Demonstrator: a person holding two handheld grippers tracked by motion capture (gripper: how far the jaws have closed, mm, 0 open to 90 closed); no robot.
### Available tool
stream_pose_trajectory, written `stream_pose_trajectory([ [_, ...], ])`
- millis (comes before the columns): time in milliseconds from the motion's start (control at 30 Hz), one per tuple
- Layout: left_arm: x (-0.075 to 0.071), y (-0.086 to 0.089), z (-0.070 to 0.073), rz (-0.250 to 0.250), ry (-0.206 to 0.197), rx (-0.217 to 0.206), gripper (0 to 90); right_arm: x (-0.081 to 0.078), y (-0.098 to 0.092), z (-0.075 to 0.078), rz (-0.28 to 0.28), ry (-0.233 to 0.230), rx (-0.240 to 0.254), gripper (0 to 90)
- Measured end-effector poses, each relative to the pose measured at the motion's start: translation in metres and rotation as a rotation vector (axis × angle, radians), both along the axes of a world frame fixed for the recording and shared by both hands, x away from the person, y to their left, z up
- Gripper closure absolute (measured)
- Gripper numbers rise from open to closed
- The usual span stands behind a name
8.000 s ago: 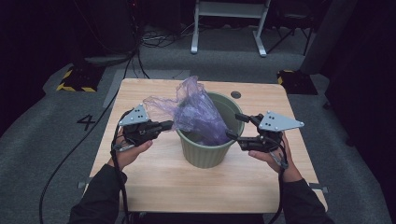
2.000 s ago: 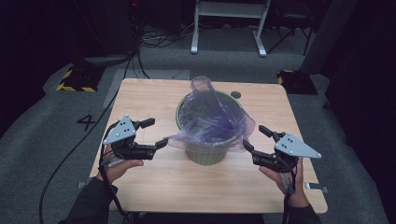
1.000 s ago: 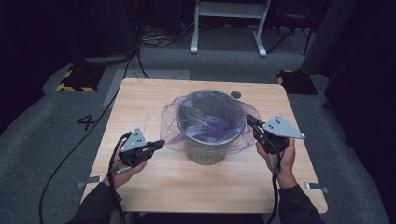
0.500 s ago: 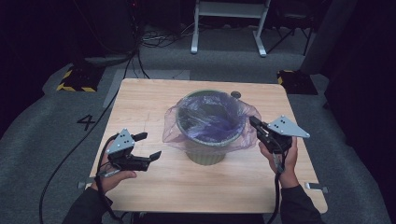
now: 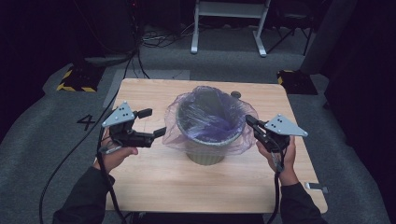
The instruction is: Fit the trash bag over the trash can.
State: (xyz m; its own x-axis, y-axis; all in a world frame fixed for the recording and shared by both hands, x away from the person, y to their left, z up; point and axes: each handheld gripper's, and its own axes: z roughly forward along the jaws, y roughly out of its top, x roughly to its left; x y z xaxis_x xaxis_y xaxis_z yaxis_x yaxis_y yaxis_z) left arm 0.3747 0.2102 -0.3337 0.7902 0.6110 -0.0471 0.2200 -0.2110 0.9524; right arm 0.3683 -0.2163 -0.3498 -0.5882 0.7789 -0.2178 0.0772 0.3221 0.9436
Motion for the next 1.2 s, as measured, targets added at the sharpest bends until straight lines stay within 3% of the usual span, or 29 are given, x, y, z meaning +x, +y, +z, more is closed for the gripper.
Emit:
stream_pose_trajectory([
  [100, 0.017, -0.005, 0.006, 0.046, 0.015, 0.015, 25.8, 0.003, -0.001, 0.001, 0.013, -0.005, 0.005, 89.7],
  [167, 0.027, -0.008, 0.007, 0.033, 0.032, 0.011, 38.1, 0.005, -0.002, 0.001, 0.021, -0.003, 0.01, 89.7],
  [233, 0.036, -0.011, 0.006, 0.041, 0.048, 0.048, 50.8, 0.007, -0.004, 0.002, 0.025, -0.002, 0.02, 89.7],
  [267, 0.041, -0.014, 0.005, 0.021, 0.049, 0.056, 54.8, 0.008, -0.004, 0.003, 0.03, -0.004, 0.022, 89.7],
  [433, 0.053, -0.023, -0.002, 0.018, 0.032, 0.108, 84.1, 0.014, -0.009, 0.003, 0.027, -0.007, 0.026, 89.8],
  [500, 0.057, -0.024, -0.004, 0.018, 0.03, 0.106, 89.6, 0.017, -0.012, 0.002, 0.018, -0.003, 0.034, 90.0],
  [700, 0.071, -0.027, -0.015, 0.054, 0.071, 0.135, 89.9, 0.025, -0.022, -0.005, -0.034, 0.027, 0.065, 90.0],
  [900, 0.087, -0.029, -0.03, 0.085, 0.119, 0.117, 89.9, 0.031, -0.03, -0.018, -0.067, 0.088, 0.067, 90.0],
  [1200, 0.107, -0.031, -0.05, 0.108, 0.171, 0.075, 89.9, 0.054, -0.037, -0.033, -0.069, 0.165, 0.124, 90.0],
])
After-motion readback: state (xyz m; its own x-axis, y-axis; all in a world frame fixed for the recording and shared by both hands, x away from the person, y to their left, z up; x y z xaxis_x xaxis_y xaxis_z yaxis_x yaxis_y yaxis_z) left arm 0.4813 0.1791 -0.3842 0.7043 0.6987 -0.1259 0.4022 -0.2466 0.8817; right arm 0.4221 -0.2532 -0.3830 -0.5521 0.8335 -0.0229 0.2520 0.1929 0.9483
